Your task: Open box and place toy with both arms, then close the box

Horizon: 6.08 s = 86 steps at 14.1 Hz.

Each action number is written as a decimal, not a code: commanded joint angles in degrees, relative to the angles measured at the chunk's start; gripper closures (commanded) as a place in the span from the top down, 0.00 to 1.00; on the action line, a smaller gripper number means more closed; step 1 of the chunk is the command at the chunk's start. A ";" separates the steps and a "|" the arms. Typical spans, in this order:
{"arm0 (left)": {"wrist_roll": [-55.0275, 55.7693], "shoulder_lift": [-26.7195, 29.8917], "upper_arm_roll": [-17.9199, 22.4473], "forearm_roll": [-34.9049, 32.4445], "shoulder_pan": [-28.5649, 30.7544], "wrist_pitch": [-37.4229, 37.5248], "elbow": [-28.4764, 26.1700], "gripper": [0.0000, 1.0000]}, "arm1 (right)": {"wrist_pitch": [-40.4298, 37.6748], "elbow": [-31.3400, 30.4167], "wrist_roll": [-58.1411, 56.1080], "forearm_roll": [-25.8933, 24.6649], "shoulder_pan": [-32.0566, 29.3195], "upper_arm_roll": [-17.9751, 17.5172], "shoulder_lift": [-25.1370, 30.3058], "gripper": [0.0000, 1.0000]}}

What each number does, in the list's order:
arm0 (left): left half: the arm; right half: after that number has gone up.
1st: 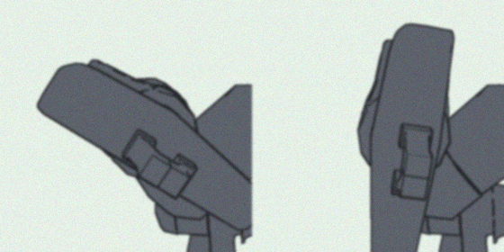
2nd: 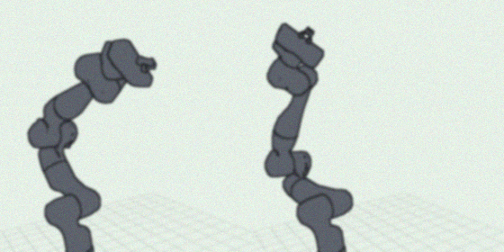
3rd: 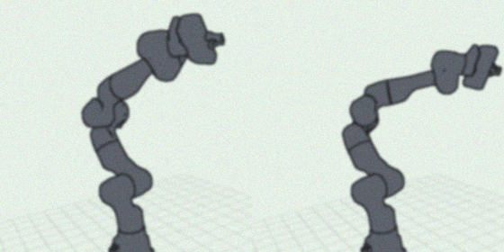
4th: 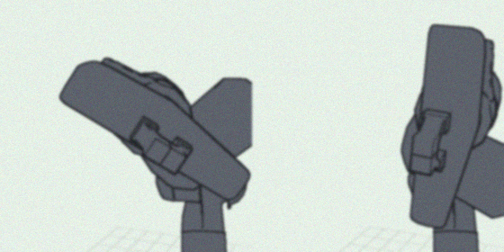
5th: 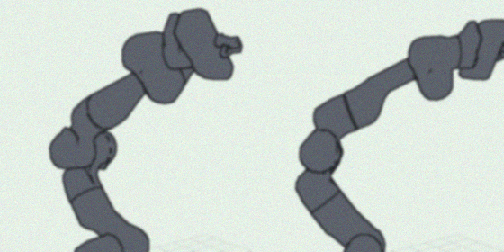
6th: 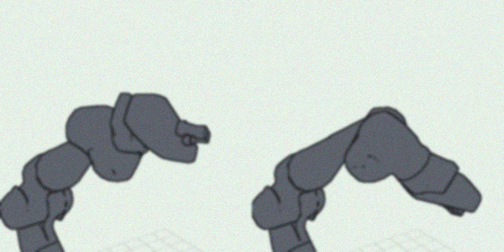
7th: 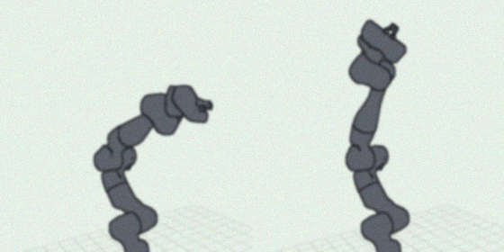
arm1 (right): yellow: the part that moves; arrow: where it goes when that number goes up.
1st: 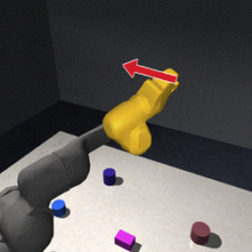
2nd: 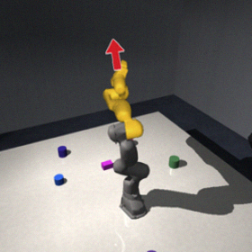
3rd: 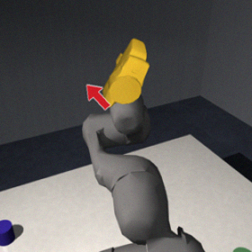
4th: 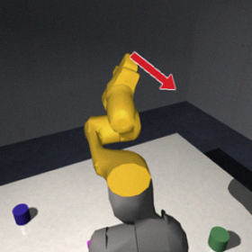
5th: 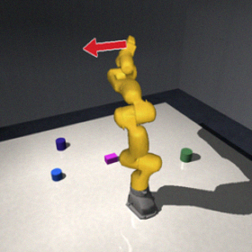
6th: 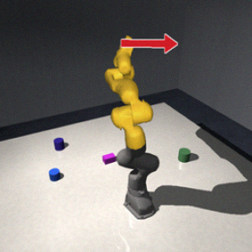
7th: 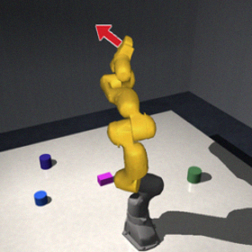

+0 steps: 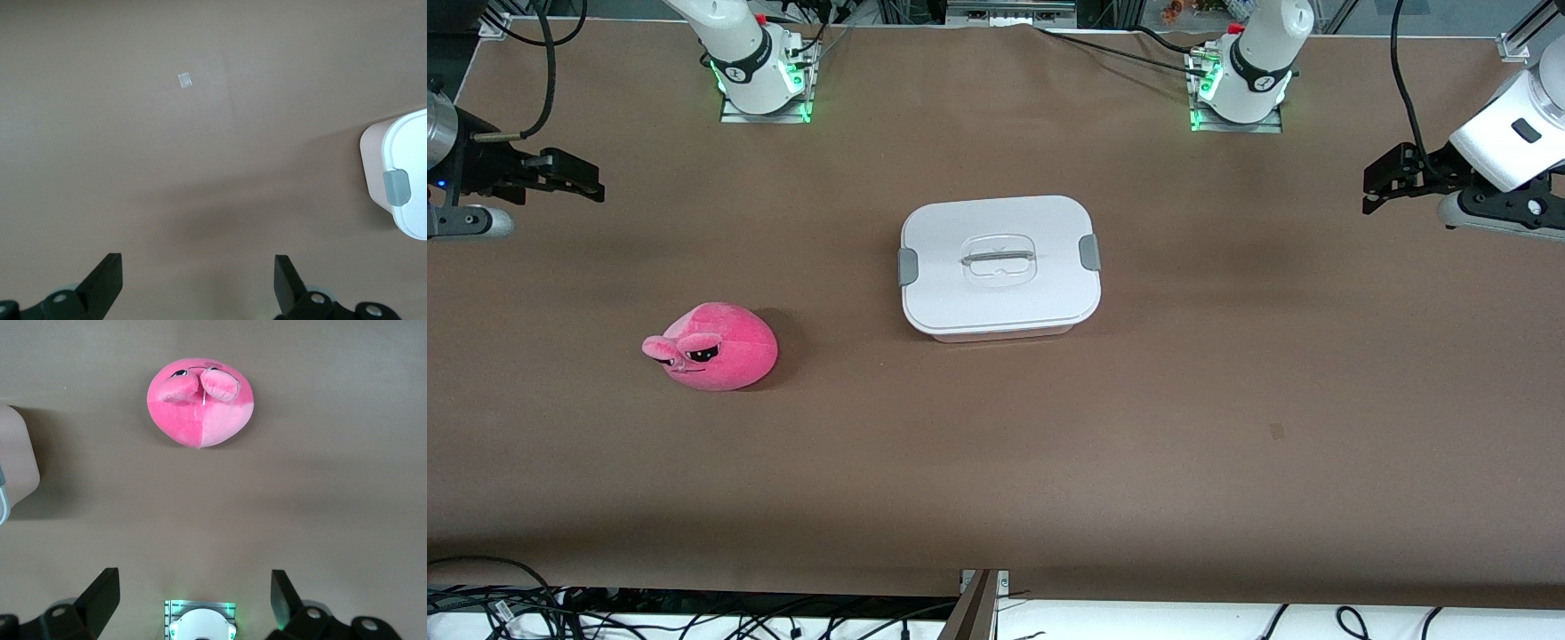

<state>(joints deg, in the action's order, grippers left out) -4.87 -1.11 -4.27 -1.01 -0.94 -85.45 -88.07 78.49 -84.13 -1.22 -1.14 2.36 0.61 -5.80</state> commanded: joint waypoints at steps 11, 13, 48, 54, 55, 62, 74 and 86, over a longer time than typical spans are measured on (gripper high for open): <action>-18.59 -11.01 -4.87 11.99 -8.54 5.40 2.20 1.00 | 1.49 1.95 -0.89 -0.89 -0.60 -0.17 -4.57 1.00; -18.69 -12.33 -5.23 11.56 -13.89 1.19 2.11 1.00 | 5.08 1.52 -0.89 -0.62 -0.61 -0.17 -6.49 1.00; -23.52 -19.39 -6.46 3.30 -34.24 -8.01 7.56 0.00 | 34.29 -4.48 -15.34 -0.53 2.91 -0.70 -24.70 0.00; -27.90 -13.31 -6.19 2.42 -22.03 11.68 10.36 0.00 | 19.45 6.24 -25.49 -0.36 3.35 -8.67 -23.91 0.00; -30.79 -13.31 -6.19 2.33 -18.70 14.59 11.59 0.00 | 17.77 6.69 -25.23 -0.53 3.35 -10.87 -23.30 0.00; -50.85 -13.57 -6.19 -3.82 -1.45 19.36 15.91 0.00 | 14.59 6.70 -24.97 -5.10 12.73 -14.85 -20.13 0.00; -53.05 -16.03 -7.42 -11.12 -3.11 19.18 16.52 0.00 | 14.68 6.61 -14.70 -17.06 31.20 -14.76 -23.02 0.00; -52.35 -16.12 -7.42 -11.12 -3.63 19.18 16.61 0.00 | 22.68 8.01 8.08 -16.20 36.92 -14.85 -24.81 1.00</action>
<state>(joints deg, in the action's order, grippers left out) -56.47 -16.31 -11.58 -10.82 -4.06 -67.26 -73.65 103.43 -77.23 4.95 -18.74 38.84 -14.61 -33.35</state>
